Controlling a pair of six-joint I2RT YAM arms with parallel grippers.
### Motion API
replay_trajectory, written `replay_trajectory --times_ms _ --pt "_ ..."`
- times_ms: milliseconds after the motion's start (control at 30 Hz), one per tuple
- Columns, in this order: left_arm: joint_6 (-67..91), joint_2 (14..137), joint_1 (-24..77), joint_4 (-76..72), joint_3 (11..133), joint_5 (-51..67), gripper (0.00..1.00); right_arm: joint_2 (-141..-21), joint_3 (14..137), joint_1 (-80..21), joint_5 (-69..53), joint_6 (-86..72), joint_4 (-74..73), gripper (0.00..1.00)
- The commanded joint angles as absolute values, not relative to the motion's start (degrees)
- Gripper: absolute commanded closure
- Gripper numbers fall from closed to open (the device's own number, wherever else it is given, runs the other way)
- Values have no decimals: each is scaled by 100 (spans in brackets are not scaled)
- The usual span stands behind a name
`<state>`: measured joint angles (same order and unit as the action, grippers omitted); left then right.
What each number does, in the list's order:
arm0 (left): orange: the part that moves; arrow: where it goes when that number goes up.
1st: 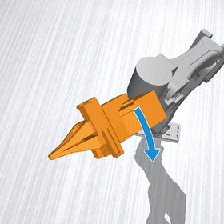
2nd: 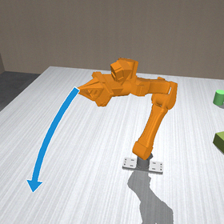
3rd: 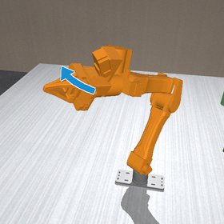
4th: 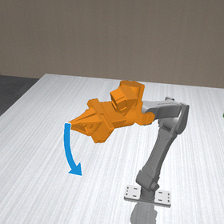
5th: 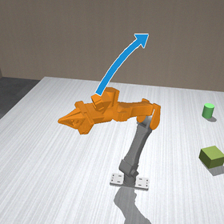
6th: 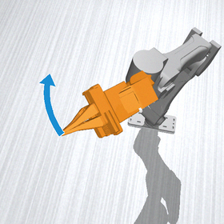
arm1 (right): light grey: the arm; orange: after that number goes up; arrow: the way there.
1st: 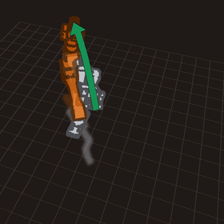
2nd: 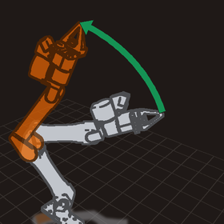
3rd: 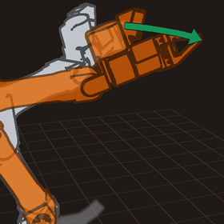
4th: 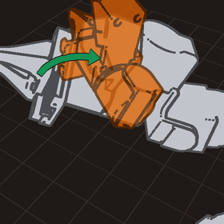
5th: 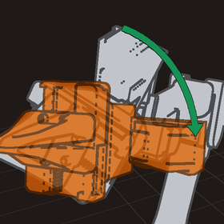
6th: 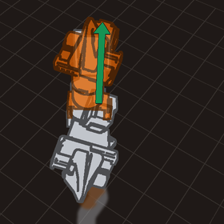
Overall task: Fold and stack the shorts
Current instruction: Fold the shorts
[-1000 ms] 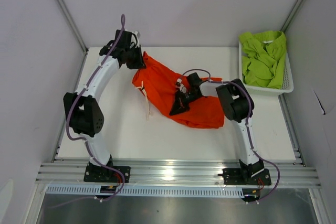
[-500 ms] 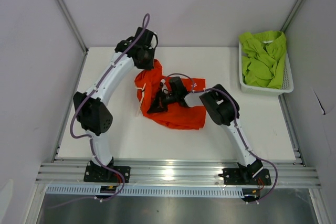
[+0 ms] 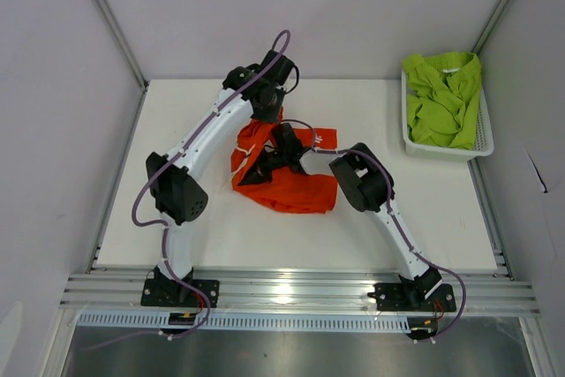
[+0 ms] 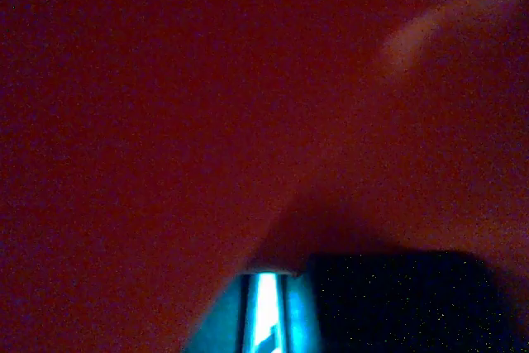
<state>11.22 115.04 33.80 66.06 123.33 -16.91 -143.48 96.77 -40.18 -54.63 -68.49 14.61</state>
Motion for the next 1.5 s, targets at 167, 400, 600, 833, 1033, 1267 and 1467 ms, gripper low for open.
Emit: replay_trajectory --times_ms 167,400,600,833,1033,1267,1467 --pt "1204 11812 3322 7224 13385 -2303 100 -13703 9809 -3806 -4931 -5951 -491 65" --pt "1160 11760 3243 7189 13535 -2268 100 -12666 8896 -3411 -4720 -5617 -553 49" --pt "1160 11847 3234 7251 13500 -2382 100 -11603 8306 -2989 -4281 -4835 -1185 40" --pt "1309 11804 3243 7190 13351 -2347 100 -10653 7691 -2462 -2877 -3640 -2258 40" --pt "1581 11874 3243 7189 13342 -2259 100 -10257 7339 -2268 -1056 -3059 -2821 43" --pt "1802 11892 3261 7216 13298 -2267 100 -10301 6909 -2425 -343 -2927 -2822 51" --pt "2039 11962 3384 7260 13263 -2355 100 -10388 6698 -2768 0 -3006 -2804 54"
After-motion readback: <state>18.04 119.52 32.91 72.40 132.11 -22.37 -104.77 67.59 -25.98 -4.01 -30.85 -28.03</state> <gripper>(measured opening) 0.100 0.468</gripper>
